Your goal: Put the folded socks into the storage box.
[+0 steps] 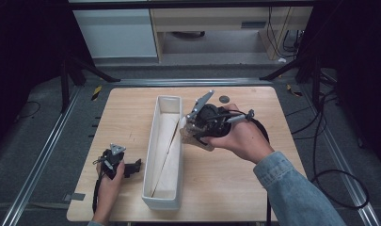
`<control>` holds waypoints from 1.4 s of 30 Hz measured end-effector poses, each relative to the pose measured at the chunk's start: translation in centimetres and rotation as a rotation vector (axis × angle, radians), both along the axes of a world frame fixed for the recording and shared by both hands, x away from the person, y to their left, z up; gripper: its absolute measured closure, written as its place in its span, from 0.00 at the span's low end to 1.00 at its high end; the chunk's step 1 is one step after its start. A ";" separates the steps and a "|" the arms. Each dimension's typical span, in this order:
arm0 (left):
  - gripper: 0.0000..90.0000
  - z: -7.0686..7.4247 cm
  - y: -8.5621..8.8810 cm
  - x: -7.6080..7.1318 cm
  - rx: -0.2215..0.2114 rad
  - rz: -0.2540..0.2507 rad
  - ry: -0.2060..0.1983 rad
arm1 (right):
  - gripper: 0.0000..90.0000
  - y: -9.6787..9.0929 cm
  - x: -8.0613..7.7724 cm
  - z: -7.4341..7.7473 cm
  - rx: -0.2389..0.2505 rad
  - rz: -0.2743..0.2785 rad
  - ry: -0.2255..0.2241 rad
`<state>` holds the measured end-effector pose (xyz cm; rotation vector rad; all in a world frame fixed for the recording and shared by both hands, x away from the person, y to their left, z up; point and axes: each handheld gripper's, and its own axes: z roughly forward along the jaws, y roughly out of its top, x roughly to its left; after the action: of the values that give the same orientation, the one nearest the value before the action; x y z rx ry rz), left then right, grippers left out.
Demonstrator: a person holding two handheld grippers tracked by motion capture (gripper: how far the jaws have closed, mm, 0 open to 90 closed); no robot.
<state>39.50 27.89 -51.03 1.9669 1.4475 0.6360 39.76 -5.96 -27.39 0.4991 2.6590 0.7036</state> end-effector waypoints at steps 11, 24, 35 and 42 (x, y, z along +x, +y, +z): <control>0.00 0.0 0.0 0.0 0.001 -0.001 0.000 | 0.56 1.4 -0.2 0.6 0.029 0.023 0.016; 0.00 0.0 0.0 0.0 -0.001 0.000 0.000 | 0.56 3.7 -0.6 0.6 0.048 0.063 0.031; 0.00 0.0 0.0 0.0 -0.001 0.000 0.000 | 0.56 5.4 -1.1 -0.2 0.055 0.099 0.042; 0.00 0.0 0.0 0.0 0.000 -0.002 0.001 | 0.56 6.1 -1.3 -0.8 0.054 0.110 0.055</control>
<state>39.50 27.91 -51.03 1.9683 1.4463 0.6347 38.48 0.11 -28.15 0.3935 2.7428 0.8066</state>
